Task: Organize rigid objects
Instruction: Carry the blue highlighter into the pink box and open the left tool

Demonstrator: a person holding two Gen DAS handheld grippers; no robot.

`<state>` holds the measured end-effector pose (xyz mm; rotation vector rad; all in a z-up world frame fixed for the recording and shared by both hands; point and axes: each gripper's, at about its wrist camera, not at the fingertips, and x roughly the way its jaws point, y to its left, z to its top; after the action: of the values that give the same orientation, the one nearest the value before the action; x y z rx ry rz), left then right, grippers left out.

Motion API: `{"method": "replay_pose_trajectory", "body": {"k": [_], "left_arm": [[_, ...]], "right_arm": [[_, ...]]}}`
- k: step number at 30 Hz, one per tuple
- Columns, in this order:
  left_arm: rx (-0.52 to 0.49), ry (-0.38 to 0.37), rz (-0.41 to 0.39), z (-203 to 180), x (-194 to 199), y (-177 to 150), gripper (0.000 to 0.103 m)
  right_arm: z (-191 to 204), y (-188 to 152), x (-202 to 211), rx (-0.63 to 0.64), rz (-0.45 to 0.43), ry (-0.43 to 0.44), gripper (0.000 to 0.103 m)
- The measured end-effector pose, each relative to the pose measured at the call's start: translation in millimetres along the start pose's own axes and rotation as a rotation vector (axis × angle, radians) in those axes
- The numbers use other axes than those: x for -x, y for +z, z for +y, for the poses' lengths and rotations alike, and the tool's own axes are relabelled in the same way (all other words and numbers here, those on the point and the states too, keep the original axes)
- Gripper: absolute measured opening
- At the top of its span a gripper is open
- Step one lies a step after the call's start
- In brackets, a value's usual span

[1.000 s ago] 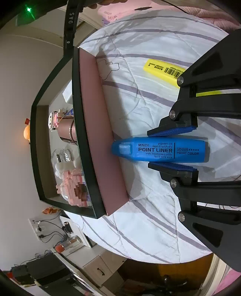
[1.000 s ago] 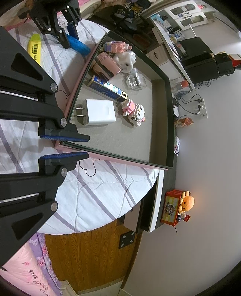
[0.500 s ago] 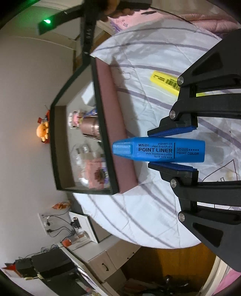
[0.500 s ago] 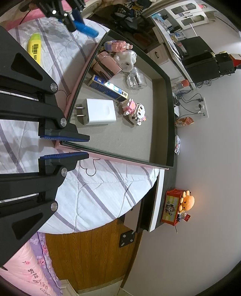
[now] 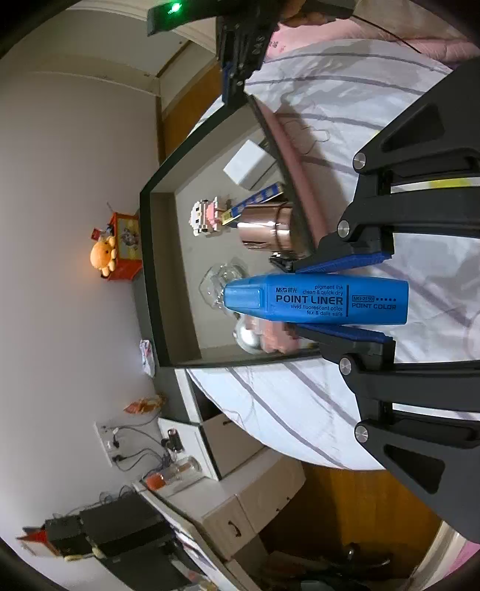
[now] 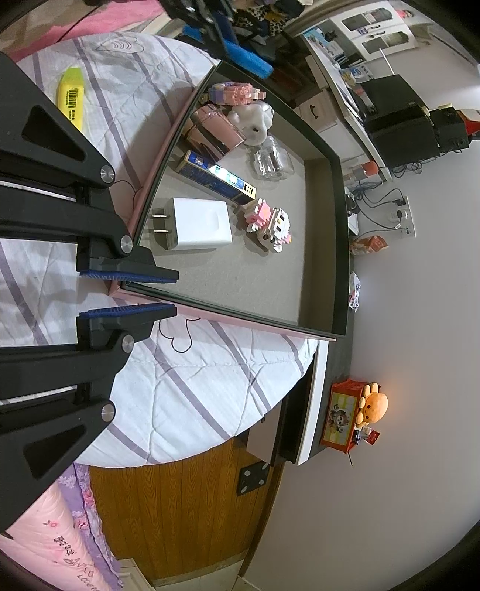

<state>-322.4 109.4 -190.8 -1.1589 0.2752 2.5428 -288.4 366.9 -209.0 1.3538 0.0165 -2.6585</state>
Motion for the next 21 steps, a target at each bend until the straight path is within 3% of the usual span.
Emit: {"method": "replay_pose_trajectory", "body": {"k": [7,17,18,21], "left_arm": [[-0.004,-0.010,0.053,2.6,-32.1,14.2,0.027],[0.005,0.000,0.065,5.3,-42.5,17.0,0.028],[0.004,0.002,0.066,5.5,-42.0,16.8,0.030],[0.007,0.013,0.046,6.7,-35.3,15.4,0.060]], "right_arm": [[1.3,0.1,0.3,0.012,0.001,-0.001,0.012],[3.1,1.5,-1.2,0.029,0.012,-0.007,0.012],[3.1,1.6,-1.3,0.030,0.013,-0.005,0.012],[3.0,1.9,-1.6,0.027,0.016,0.001,0.011]]}}
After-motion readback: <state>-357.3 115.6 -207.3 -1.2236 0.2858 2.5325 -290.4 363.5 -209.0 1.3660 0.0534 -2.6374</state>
